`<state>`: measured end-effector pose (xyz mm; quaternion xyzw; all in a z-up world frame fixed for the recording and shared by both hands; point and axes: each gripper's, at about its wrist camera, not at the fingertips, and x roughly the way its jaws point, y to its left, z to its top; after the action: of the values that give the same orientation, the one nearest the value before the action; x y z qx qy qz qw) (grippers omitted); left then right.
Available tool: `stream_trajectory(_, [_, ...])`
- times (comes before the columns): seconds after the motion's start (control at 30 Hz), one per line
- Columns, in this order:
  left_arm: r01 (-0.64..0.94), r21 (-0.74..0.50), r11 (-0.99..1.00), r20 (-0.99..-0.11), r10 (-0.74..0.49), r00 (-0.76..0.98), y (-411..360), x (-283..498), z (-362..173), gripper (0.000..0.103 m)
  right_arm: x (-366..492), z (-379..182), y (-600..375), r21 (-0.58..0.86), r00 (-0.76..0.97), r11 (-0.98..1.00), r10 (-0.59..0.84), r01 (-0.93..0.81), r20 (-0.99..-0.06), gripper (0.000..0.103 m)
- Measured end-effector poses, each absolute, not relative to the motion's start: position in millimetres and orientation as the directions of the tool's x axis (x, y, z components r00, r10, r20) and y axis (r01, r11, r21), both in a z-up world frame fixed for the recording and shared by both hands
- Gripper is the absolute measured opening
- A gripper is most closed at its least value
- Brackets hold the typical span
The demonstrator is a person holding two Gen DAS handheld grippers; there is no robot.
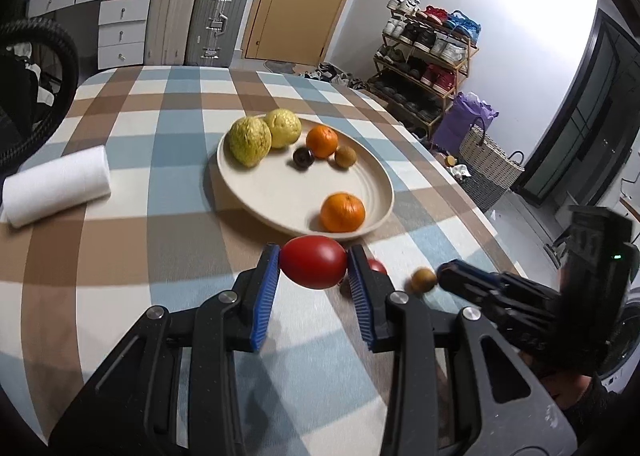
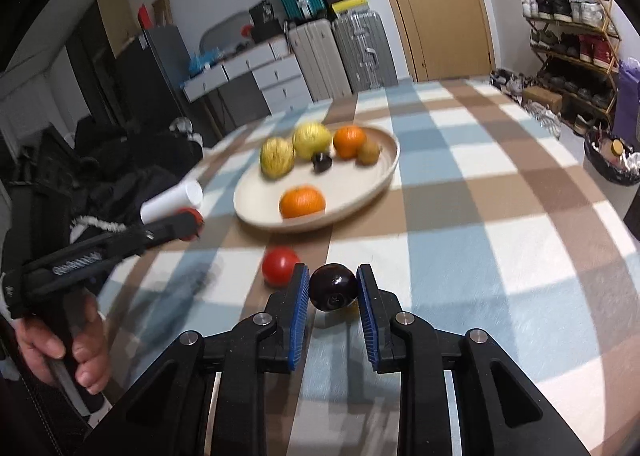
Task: Organize fruits
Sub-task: 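Grasp the dark plum with the right gripper while the left lifts the tomato, then carry the tomato and the plum over the cream plate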
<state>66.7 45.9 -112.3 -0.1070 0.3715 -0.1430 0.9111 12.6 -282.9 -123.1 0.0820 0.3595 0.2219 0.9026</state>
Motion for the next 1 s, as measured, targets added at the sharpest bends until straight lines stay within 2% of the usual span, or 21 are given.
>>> stream_trajectory(0.37, [0.159, -0.273, 0.949, -0.658, -0.304, 0.689, 34, 140, -112, 0.032, 76, -96, -278, 0.284, 0.649, 0.855, 0.516, -0.434, -0.559, 0.025])
stream_trajectory(0.47, [0.137, -0.246, 0.959, -0.675, -0.271, 0.686, 30, 165, -117, 0.032, 100, -93, -268, 0.244, 0.65, 0.859, 0.503, -0.451, -0.569, 0.025])
stream_trajectory(0.77, [0.162, -0.212, 0.964, -0.699, -0.265, 0.665, 22, 214, -126, 0.032, 169, -100, -245, 0.275, 0.568, 0.819, 0.554, -0.504, -0.608, 0.025])
stream_trajectory(0.87, [0.179, -0.214, 0.96, -0.705, -0.279, 0.652, 23, 227, -131, 0.032, 180, -106, -234, 0.207, 0.57, 0.829, 0.517, -0.519, -0.639, 0.025])
stream_trajectory(1.0, [0.198, -0.215, 0.956, -0.712, -0.293, 0.638, 23, 237, -134, 0.032, 186, -118, -224, 0.193, 0.539, 0.813, 0.521, -0.549, -0.661, 0.025])
